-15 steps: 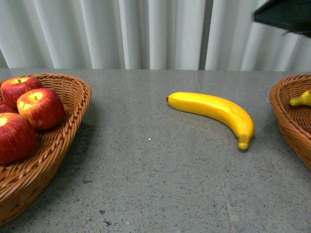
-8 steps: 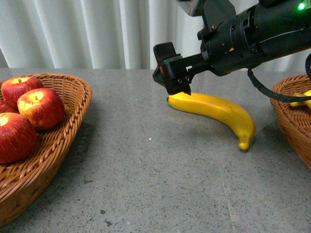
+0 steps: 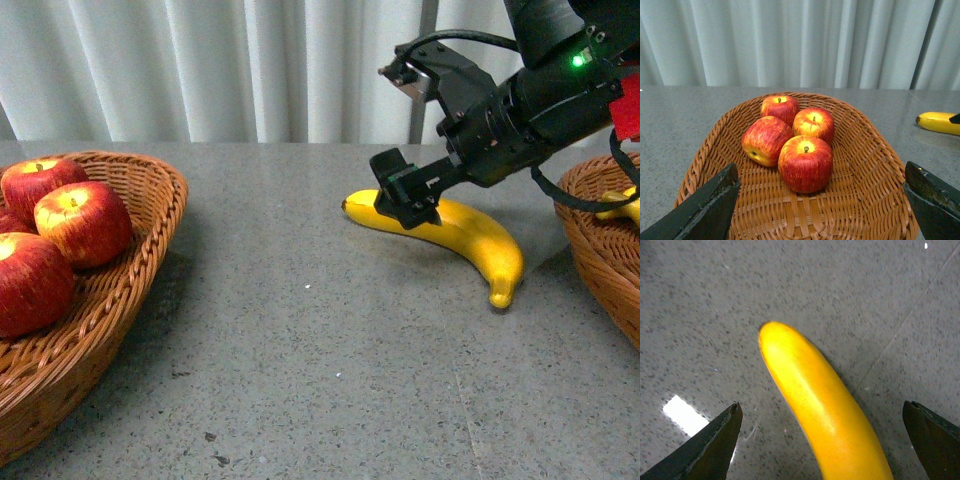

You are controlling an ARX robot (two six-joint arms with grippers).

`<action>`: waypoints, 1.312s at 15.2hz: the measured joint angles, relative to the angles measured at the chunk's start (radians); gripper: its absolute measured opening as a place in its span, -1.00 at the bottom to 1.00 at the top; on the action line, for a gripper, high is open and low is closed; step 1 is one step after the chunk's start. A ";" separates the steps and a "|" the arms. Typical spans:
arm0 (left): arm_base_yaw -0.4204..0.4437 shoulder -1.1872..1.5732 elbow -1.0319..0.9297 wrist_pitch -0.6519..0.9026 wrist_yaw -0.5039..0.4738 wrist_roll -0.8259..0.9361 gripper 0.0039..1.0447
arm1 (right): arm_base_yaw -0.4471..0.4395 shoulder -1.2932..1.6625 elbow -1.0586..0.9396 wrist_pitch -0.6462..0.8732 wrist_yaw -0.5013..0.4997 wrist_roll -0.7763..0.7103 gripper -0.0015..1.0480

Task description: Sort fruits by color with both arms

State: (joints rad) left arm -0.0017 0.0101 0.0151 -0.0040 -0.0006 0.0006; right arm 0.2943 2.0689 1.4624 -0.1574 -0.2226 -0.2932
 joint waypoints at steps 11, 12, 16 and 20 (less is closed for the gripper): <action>0.000 0.000 0.000 0.000 0.000 0.000 0.88 | -0.026 0.039 -0.011 -0.035 0.077 -0.101 0.28; 0.000 0.000 0.000 0.000 0.000 0.000 0.88 | -0.025 0.039 -0.019 -0.034 0.073 -0.103 0.14; 0.000 0.000 0.000 0.000 0.000 0.000 0.88 | -0.013 0.031 -0.038 -0.008 0.024 -0.087 -0.27; 0.000 0.000 0.000 0.000 0.000 0.000 0.88 | -0.045 -0.099 -0.060 0.122 -0.145 0.077 -0.27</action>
State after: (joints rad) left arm -0.0017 0.0101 0.0151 -0.0036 -0.0006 0.0006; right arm 0.2493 1.9697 1.4025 -0.0357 -0.3672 -0.2161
